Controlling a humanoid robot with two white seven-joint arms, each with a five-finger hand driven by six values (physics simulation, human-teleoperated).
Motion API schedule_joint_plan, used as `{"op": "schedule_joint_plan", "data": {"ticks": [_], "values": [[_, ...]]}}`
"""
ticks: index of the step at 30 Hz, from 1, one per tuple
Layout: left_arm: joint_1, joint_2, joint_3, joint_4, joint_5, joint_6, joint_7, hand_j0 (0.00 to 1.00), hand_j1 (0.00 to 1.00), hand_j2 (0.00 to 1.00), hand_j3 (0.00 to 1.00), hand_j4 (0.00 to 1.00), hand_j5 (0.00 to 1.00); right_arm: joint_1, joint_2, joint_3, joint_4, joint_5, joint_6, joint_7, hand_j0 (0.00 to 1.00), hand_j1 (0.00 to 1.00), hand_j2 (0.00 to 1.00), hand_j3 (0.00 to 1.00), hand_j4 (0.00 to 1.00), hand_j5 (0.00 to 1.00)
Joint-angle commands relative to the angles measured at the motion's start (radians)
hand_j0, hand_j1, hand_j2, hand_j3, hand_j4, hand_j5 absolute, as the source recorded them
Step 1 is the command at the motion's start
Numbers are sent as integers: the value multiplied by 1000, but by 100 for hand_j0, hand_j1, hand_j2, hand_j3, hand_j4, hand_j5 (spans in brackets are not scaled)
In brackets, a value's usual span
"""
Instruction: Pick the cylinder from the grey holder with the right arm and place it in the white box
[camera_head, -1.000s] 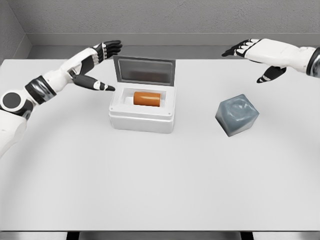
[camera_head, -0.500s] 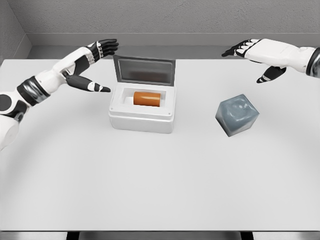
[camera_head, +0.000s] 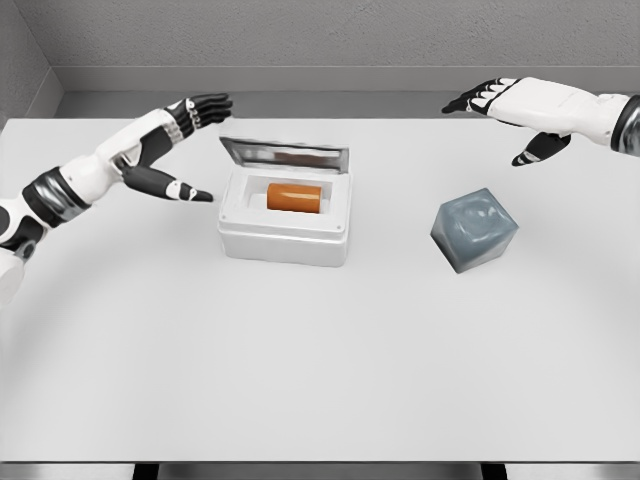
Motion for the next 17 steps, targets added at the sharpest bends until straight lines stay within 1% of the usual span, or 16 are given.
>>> {"op": "schedule_joint_plan", "data": {"ticks": [1,3,5,8,9,11,12,14,17], "values": [[0,25,2,-26,23,1,0,100,100,100,100,100,100,0,-1,-1,0,-4,3,-1,100,100,100,100,100,100],[0,26,3,-37,24,1,0,100,100,100,100,100,100,0,-1,-1,0,-6,3,-1,100,100,100,100,100,100],[0,46,3,-46,24,1,0,100,100,100,100,100,100,2,-1,-1,0,-4,3,-1,100,100,100,100,100,100],[11,49,3,-34,18,1,0,100,100,100,100,100,100,2,-2,-1,0,-4,3,-1,100,100,100,100,100,100],[15,49,3,-12,17,1,0,100,100,100,100,100,100,0,-2,-1,0,-4,3,-1,100,100,100,100,100,100],[41,49,0,69,14,1,0,100,100,100,100,100,100,2,-2,-1,0,-6,3,-1,100,100,100,100,100,100],[46,48,0,91,14,1,0,100,100,100,100,100,100,2,-2,-1,0,-6,3,-1,100,100,100,100,100,100],[51,49,0,114,14,1,0,100,100,100,100,100,100,2,-2,-1,0,-6,3,-1,100,100,100,100,100,100],[57,49,0,115,12,1,0,100,100,100,100,100,100,2,-2,-1,-2,-4,3,-1,100,100,100,100,100,100]]}}
